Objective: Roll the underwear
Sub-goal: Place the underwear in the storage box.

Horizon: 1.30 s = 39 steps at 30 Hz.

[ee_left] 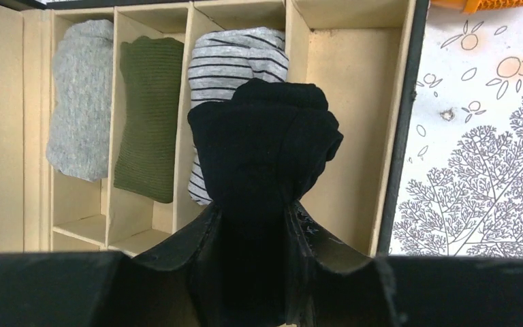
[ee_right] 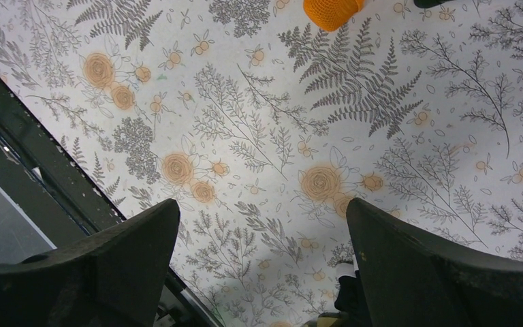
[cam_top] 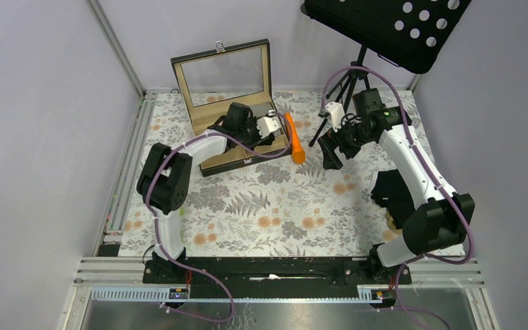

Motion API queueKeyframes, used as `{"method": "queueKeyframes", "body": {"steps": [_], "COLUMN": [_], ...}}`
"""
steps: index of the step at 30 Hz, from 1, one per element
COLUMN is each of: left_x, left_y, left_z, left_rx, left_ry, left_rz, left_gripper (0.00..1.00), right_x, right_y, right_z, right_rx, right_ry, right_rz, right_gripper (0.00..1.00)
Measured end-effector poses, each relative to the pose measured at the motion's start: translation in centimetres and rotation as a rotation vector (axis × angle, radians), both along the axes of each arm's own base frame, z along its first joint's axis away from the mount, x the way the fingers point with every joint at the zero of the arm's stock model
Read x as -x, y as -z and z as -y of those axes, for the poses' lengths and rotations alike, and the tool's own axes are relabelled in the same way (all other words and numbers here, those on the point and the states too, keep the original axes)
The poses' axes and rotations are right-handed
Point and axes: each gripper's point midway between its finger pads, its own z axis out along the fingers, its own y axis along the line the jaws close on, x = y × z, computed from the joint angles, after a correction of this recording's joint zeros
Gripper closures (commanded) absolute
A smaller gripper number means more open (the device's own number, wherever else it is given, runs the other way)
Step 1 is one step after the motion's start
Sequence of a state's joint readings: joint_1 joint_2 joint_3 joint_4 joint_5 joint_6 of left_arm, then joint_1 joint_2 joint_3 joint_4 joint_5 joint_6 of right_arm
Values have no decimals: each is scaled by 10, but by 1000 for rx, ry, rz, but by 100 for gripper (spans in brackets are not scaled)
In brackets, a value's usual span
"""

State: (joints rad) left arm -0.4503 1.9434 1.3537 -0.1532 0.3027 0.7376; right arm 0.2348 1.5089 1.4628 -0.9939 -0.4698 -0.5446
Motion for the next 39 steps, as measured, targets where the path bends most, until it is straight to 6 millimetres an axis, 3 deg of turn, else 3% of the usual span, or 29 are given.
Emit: {"method": "queueKeyframes", "body": {"steps": [15, 19, 23, 26, 32, 39], "left_x": [11, 20, 42, 44, 44, 23], "left_y": [3, 0, 5, 4, 5, 16], "left_z": [9, 10, 15, 16, 18, 46], "left_rx": [17, 21, 18, 18, 11, 28], "left_ry": [-4, -2, 16, 14, 9, 67], "left_rz": [80, 99, 61, 61, 23, -139], "left_gripper": [100, 100, 100, 100, 100, 100], "right_x": [-4, -5, -5, -6, -6, -2], "right_y": [8, 12, 13, 13, 13, 21], "right_z": [5, 5, 5, 5, 5, 6], "right_rx": [37, 41, 41, 41, 41, 47], "right_ry": [8, 8, 8, 8, 8, 8], "right_rz": [-5, -18, -21, -22, -22, -39], "right_gripper": [0, 1, 1, 1, 1, 1]}}
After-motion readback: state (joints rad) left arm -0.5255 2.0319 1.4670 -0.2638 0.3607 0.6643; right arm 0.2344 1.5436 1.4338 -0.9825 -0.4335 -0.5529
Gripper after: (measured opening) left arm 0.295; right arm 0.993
